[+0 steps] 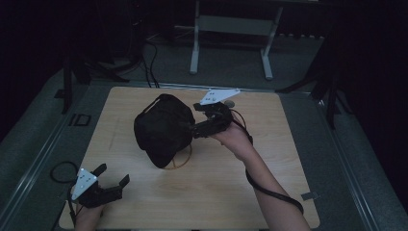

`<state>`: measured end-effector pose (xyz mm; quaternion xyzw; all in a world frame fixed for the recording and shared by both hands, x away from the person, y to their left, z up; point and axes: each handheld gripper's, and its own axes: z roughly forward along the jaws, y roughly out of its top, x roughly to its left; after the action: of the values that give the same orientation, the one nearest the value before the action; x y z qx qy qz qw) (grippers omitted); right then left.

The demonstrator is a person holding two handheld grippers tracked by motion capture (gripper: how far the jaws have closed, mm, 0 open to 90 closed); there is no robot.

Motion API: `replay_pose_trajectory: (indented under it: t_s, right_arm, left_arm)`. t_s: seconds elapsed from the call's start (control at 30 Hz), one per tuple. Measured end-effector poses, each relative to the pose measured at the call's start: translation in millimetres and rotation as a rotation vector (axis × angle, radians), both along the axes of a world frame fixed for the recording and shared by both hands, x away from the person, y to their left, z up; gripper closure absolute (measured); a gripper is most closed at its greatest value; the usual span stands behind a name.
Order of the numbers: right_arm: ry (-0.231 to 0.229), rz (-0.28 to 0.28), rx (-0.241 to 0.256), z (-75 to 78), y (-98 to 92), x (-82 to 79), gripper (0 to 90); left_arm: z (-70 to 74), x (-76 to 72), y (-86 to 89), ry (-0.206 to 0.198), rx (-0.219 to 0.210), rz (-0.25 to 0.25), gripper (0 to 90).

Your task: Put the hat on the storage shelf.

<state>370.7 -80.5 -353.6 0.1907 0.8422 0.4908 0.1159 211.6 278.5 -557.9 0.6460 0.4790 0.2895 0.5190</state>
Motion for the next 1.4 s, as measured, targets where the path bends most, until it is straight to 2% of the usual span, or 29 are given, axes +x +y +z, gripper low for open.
replay_pose_trajectory:
  t_s: [0.2, 0.3, 0.47, 0.93, 1.4]
  right_arm:
    - [-0.019, -0.006, 0.000, -4.5, -9.2, -1.7, 12.9]
    - [-0.040, -0.029, 0.006, -6.8, -13.5, -2.4, 12.8]
    - [-0.046, -0.050, 0.000, -11.8, -21.7, -0.7, 12.8]
    - [-0.032, -0.093, -0.017, -29.5, -42.3, 0.2, 12.9]
    - [0.005, -0.143, -0.035, -60.1, -69.6, 1.8, 13.0]
  left_arm:
    - [-0.3, 0.3, -0.2, 0.002, 0.002, 0.000, 2.4]
    - [-0.3, 0.3, -0.1, 0.001, 0.001, 0.000, 2.4]
    - [-0.6, 0.5, -0.1, 0.003, 0.000, -0.001, 2.4]
    - [-1.0, 0.0, -0.5, 0.006, 0.007, -0.007, 2.4]
    - [-1.2, 0.8, -1.3, 0.003, 0.009, -0.009, 2.4]
